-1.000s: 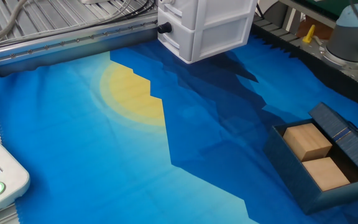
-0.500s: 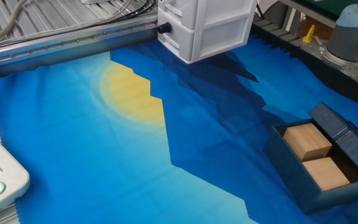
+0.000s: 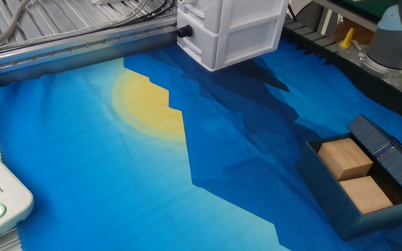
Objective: Slide the outer casing onto the gift box
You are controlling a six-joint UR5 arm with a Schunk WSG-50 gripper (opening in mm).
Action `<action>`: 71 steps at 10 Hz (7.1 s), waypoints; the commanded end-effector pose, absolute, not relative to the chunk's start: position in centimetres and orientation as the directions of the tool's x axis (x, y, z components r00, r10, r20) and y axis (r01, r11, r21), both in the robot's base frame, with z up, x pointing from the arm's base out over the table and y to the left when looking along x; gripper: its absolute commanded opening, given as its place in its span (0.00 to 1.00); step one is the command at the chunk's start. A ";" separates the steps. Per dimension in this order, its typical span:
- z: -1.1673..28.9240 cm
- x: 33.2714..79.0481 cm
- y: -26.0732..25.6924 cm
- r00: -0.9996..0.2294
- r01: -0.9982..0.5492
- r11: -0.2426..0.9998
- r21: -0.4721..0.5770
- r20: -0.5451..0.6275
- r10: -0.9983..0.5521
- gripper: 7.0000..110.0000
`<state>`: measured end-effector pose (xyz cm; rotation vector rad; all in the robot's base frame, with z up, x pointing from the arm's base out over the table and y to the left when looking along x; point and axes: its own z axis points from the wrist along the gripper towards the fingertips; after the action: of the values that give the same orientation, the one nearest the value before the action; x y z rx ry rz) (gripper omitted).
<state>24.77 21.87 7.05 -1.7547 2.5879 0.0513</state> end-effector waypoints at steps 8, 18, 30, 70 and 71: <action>7.7 25.0 23.6 -0.439 -0.897 0.431 0.100 -0.072 -0.896 0.00; 5.3 26.1 27.1 -0.452 -0.892 0.448 0.061 -0.164 -0.877 0.00; 3.7 25.0 29.5 -0.664 -0.748 0.647 0.151 -0.160 -0.730 0.00; -0.3 26.3 25.9 -0.402 -0.912 0.401 -0.084 -0.005 -0.916 0.00; -0.7 26.5 26.1 -0.411 -0.908 0.411 -0.081 -0.017 -0.911 0.00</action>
<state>25.91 25.93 -0.31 -1.6847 2.5942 -0.0970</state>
